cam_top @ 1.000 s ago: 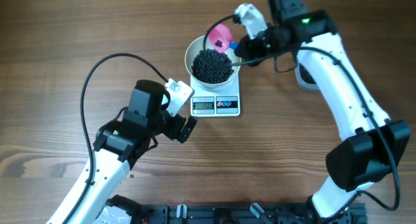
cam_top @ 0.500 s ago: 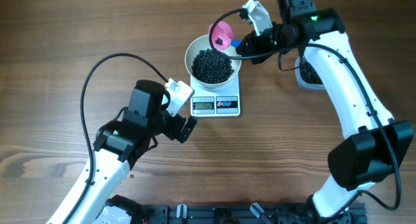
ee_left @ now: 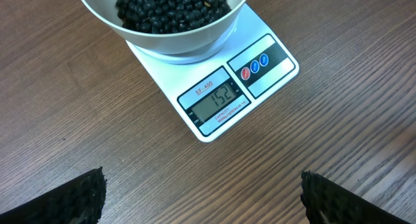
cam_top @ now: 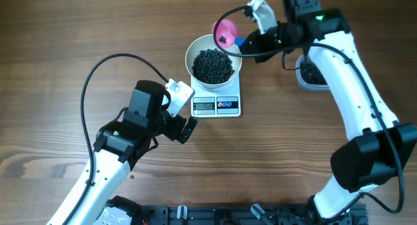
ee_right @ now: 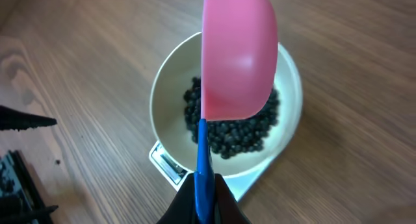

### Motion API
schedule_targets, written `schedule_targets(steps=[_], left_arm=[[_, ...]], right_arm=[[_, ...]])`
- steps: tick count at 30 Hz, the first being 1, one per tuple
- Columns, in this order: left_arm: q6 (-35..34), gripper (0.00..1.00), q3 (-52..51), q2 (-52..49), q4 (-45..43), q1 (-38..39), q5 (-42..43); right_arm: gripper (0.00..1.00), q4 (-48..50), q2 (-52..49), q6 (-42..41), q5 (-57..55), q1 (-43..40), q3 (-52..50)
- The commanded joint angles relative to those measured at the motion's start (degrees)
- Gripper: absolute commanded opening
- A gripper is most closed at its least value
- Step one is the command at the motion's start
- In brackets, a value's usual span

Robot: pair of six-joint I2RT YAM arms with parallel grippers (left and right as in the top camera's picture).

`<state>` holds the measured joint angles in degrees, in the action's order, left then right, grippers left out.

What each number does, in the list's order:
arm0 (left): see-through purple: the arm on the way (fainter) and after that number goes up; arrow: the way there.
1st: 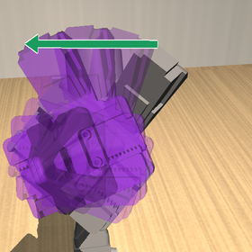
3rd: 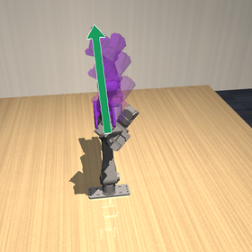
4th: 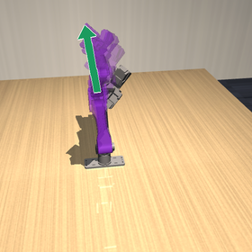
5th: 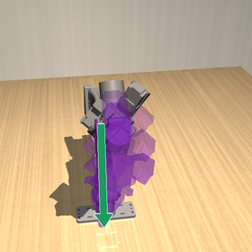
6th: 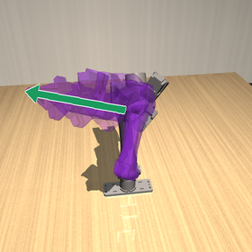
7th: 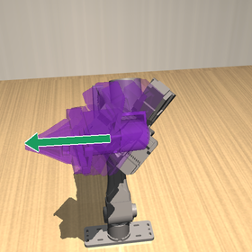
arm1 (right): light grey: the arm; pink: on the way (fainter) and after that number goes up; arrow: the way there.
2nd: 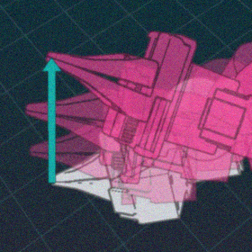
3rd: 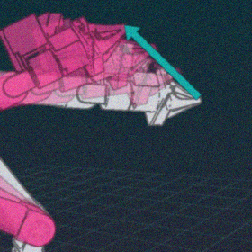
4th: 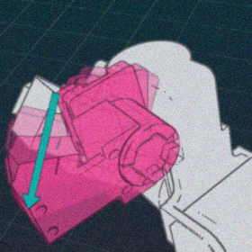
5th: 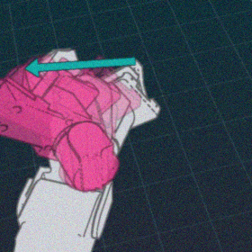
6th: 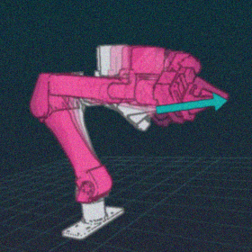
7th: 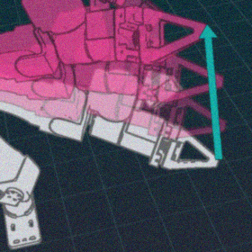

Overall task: Scoop item into bowl and weigh 150g on scale
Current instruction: 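Move the empty scoop back right over the bean tub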

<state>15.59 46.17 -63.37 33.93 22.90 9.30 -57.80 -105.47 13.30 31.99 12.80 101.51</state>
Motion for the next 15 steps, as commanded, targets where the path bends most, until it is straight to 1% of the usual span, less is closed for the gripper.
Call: schedule_targets(steps=[1,6,9,12,15], left_arm=[[0.5,1.00,-0.2,-0.2,0.0,-0.2,0.3],[0.5,1.00,-0.2,-0.2,0.0,-0.3,0.3],[0.5,1.00,-0.2,-0.2,0.0,-0.2,0.3],[0.5,1.00,-0.2,-0.2,0.0,-0.2,0.3],[0.5,1.00,-0.2,-0.2,0.0,-0.2,0.3]], right_arm=[[0.04,-0.9,5.5,-1.5,1.6,-4.7,1.6],[0.04,-4.7,9.3,-1.5,1.5,-11.6,1.6],[0.04,-9.2,11.3,-1.5,0.4,-18.1,1.6],[0.04,-13.2,11.6,-1.5,-4.0,-22.3,1.6],[0.04,-16.5,11.6,-1.6,-13.1,-24.2,1.1]])
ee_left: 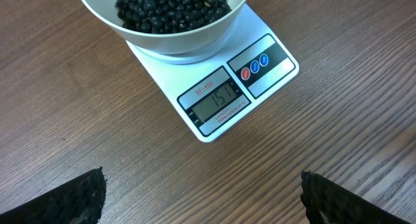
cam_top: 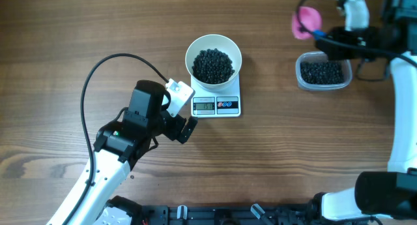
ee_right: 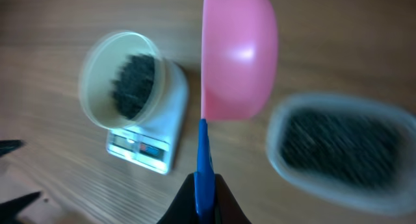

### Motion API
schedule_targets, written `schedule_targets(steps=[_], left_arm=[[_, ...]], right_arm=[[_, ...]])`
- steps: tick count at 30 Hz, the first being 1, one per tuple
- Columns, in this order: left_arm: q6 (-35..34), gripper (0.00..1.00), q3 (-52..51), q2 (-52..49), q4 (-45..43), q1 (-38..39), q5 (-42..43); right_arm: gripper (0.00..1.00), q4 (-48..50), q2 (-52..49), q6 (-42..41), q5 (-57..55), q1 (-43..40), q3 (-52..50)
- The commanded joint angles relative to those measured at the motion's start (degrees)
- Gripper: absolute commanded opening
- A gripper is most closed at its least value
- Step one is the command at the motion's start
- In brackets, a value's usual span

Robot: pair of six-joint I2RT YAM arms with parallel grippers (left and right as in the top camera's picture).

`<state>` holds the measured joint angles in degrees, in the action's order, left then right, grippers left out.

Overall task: Scoop item into bowl and weigh 150g on scale
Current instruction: 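Move the empty scoop back right over the bean tub, then dip the scoop into the black beans with the right gripper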

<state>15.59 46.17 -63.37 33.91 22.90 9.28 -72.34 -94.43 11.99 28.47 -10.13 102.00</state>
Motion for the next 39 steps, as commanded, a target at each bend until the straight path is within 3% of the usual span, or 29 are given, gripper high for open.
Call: schedule_targets(steps=[1,5,22,33,39], left_arm=[[0.5,1.00,-0.2,-0.2,0.0,-0.2,0.3],[0.5,1.00,-0.2,-0.2,0.0,-0.2,0.3],[0.5,1.00,-0.2,-0.2,0.0,-0.3,0.3],[0.5,1.00,-0.2,-0.2,0.0,-0.2,0.3],[0.5,1.00,-0.2,-0.2,0.0,-0.2,0.3]], right_arm=[[0.04,-2.8,0.5,-0.5,-13.7,-1.2,0.3],[0.04,-4.5,0.2,-3.2,-25.9,-0.1,-0.7],[0.04,-7.6,-3.3,-4.6,-51.6,12.6,-1.2],[0.04,-7.0,-4.0,-4.6,-47.9,12.7,-1.2],[0.04,-1.6,-4.0,-1.0,-23.6,12.8,2.5]])
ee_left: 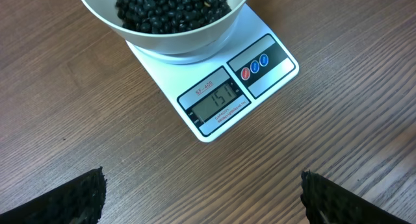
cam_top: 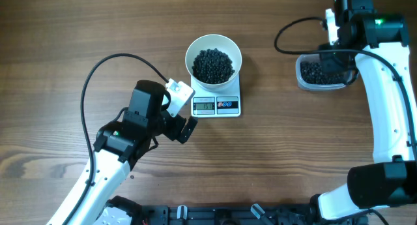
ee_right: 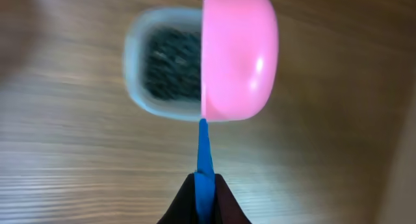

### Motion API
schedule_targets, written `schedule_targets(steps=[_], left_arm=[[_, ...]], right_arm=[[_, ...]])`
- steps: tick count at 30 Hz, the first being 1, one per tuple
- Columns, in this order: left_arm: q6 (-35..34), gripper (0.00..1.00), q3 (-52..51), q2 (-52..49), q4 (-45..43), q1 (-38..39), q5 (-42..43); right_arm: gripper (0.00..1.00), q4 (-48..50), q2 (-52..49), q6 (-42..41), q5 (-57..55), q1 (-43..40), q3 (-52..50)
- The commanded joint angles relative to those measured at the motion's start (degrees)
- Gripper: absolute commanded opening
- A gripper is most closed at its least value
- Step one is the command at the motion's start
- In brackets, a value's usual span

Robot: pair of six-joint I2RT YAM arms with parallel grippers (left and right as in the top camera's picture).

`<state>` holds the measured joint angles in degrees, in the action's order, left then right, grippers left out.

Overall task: Scoop item into bowl and weigh 150g on scale
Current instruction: 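Dip the scoop into the black beans with the right gripper, then lift the scoop and carry it over the white bowl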

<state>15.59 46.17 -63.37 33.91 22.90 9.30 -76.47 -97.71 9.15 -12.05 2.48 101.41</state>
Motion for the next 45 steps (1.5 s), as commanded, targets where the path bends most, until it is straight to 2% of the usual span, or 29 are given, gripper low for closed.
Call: schedule_targets(steps=[1,5,15,35,45], left_arm=[[0.5,1.00,-0.2,-0.2,0.0,-0.2,0.3],[0.5,1.00,-0.2,-0.2,0.0,-0.2,0.3],[0.5,1.00,-0.2,-0.2,0.0,-0.2,0.3],[0.5,1.00,-0.2,-0.2,0.0,-0.2,0.3],[0.5,1.00,-0.2,-0.2,0.0,-0.2,0.3]], right_arm=[[0.04,4.0,-0.7,1.8,20.9,0.3,3.6],[0.04,10.7,-0.7,1.8,31.5,3.3,3.8],[0.04,18.9,-1.0,1.2,31.2,14.3,3.6],[0.04,18.2,-7.1,1.3,30.9,20.3,3.1],[0.04,14.8,-12.1,1.4,25.5,21.7,3.1]])
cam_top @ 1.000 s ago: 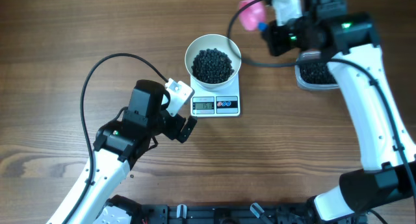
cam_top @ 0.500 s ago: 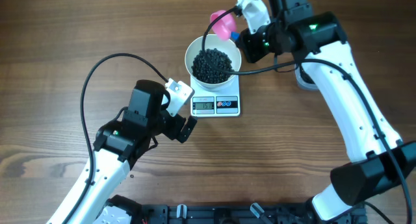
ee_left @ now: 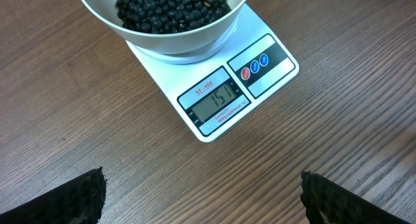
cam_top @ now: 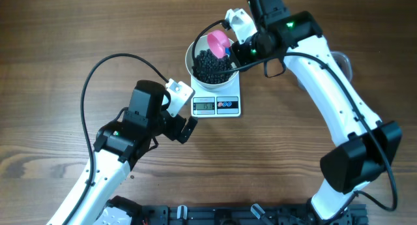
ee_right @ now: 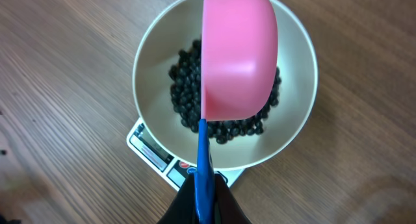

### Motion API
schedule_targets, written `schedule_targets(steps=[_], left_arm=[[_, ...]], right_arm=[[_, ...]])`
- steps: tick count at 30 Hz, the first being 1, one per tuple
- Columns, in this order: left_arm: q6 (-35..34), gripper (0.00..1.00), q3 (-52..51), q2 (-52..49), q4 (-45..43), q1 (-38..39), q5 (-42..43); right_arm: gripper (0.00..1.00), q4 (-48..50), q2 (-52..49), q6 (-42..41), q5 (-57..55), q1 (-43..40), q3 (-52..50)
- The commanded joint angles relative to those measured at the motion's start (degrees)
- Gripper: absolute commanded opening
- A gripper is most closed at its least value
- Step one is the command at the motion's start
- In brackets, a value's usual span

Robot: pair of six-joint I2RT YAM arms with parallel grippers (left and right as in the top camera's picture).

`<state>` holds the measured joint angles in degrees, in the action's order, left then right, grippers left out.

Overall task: Scoop item into bowl and weigh 150g on scale
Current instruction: 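Lift the scoop and carry it over the white bowl, then tip the scoop to pour beans into the bowl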

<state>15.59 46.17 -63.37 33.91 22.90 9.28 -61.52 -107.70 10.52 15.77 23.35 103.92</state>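
A white bowl (cam_top: 195, 45) of black beans (cam_top: 212, 67) stands on the white scale (cam_top: 217, 106). In the left wrist view the scale display (ee_left: 215, 99) reads 151. My right gripper (ee_right: 205, 185) is shut on the blue handle of a pink scoop (ee_right: 238, 55), whose cup hangs above the bowl (ee_right: 153, 68); overhead the scoop (cam_top: 217, 42) is over the bowl's far side. My left gripper (ee_left: 201, 195) is open, low over the table in front of the scale. The source container is hidden behind the right arm.
The right arm (cam_top: 329, 101) arches across the table's right half, from the bowl to the front right. The left arm (cam_top: 124, 137) and its black cable (cam_top: 98, 68) occupy the front left. A black rail (cam_top: 215, 215) runs along the front edge.
My right gripper, still holding the pink scoop, has gone from over the bean container at the far right to above the bowl on the scale. The display still reads 151. Left arm unchanged.
The scoop was first over the bowl with the display near 152. Then it was away to the right and the display read 151. Later it hung over the bean container. Now it is back above the bowl, reading unchanged.
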Motion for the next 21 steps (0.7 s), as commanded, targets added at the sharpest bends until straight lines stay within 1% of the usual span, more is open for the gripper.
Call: schedule_targets(steps=[1,11,21], left_arm=[[0.5,1.00,-0.2,-0.2,0.0,-0.2,0.3],[0.5,1.00,-0.2,-0.2,0.0,-0.2,0.3],[0.5,1.00,-0.2,-0.2,0.0,-0.2,0.3]], right_arm=[[0.04,-0.2,-2.6,0.0,-2.7,1.1,0.6],[0.04,-0.5,-6.4,-0.1,-8.7,2.6,0.3],[0.04,0.0,-7.6,-0.2,-10.4,2.8,0.2]])
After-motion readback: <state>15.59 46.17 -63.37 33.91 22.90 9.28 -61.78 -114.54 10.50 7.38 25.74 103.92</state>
